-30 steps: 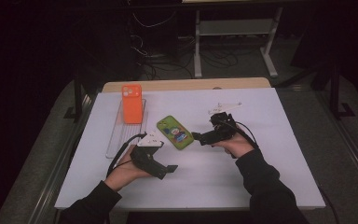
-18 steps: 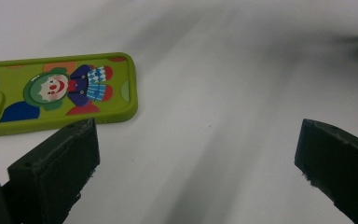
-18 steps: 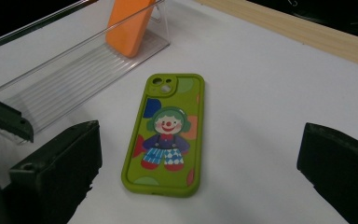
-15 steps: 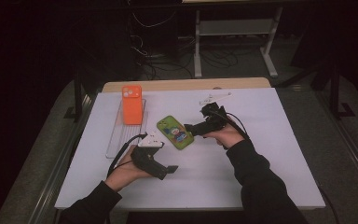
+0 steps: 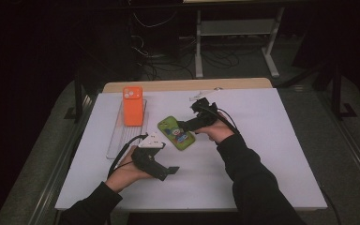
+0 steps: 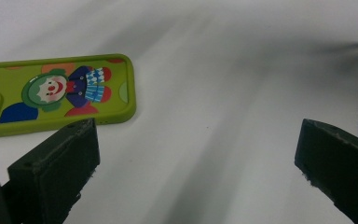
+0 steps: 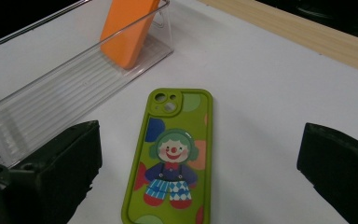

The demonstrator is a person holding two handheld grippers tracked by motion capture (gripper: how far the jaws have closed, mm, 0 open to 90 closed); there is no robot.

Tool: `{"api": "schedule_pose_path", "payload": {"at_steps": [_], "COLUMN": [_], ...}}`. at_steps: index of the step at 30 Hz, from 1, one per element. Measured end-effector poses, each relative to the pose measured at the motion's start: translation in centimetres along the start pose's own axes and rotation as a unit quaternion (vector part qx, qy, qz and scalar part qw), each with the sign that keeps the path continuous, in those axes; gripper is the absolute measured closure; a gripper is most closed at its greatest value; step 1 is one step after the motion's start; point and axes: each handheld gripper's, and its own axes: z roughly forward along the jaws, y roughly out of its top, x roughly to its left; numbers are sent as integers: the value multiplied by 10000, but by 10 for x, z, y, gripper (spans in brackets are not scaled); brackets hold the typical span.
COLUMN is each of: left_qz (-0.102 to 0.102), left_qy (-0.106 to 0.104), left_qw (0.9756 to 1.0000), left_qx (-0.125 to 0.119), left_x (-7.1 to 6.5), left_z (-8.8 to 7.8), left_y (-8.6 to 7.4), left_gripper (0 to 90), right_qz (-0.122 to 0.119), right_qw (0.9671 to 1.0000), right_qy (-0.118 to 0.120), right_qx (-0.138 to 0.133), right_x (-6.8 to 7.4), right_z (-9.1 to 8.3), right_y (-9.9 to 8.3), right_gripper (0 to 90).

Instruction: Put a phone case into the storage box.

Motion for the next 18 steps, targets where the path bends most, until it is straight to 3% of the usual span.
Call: {"api": "schedule_pose_path", "payload": {"at_steps": [6, 10, 18], "left_qz": [-94, -51, -54], "left_qy": [-26, -24, -23], "left_qw": [9999, 10000, 10000], "left_qx": [-45, -22, -33], "left_x": [-2, -1, -2], "left_z": [1, 0, 0], "left_y": [0, 0, 0], "left_gripper": [0, 0, 0], "right_qz": [-8, -18, -76], "right_qw": [9999, 9998, 9978], "right_qy": [-9, 11, -57], "right_qx": [135, 222, 656], "right_x": [5, 9, 14], "right_z": [12, 19, 37], "right_y": [6, 9, 12], "right_gripper": [0, 0, 0]}}
